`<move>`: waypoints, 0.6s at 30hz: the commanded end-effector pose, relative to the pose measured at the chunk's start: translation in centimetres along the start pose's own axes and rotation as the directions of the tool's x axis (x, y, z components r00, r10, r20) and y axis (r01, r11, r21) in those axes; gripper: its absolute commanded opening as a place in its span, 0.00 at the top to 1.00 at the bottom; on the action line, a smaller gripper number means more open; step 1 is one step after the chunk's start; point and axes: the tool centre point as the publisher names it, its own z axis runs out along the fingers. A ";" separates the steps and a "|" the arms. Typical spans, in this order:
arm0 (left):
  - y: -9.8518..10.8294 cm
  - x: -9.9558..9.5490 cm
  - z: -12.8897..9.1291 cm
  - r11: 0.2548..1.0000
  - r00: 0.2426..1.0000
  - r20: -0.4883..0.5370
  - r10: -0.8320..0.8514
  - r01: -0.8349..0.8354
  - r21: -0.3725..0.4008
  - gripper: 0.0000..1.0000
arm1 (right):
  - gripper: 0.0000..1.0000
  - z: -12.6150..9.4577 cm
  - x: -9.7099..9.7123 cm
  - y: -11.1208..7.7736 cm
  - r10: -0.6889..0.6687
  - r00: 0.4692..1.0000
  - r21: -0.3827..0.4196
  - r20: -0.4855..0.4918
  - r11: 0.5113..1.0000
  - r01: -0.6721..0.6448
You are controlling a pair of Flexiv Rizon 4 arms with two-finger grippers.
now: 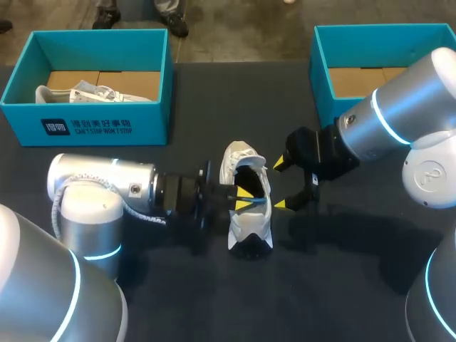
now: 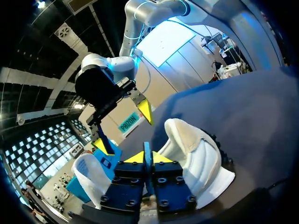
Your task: Take the shoe out of the shoebox, open the shoe tongue, remove and reinsert the insole, then place the shoe into the shoebox
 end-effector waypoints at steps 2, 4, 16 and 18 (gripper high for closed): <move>-1.2 -0.6 -1.0 1.000 1.000 0.009 0.012 -0.012 -0.009 0.12 | 0.00 0.1 0.1 0.1 0.001 1.000 0.006 0.004 1.000 -0.001; -1.6 -0.9 -1.3 1.000 1.000 0.016 0.023 -0.022 -0.008 0.11 | 0.00 0.1 0.1 0.1 0.001 1.000 0.006 0.004 1.000 -0.001; -4.0 -2.3 -2.2 0.998 0.998 0.019 0.060 -0.060 -0.006 0.18 | 0.00 0.1 0.1 0.1 0.001 1.000 0.006 0.004 1.000 -0.001; -4.2 -2.3 -2.3 0.998 0.998 0.018 0.062 -0.062 -0.004 0.19 | 0.00 0.1 0.1 0.1 0.001 1.000 0.006 0.004 1.000 -0.001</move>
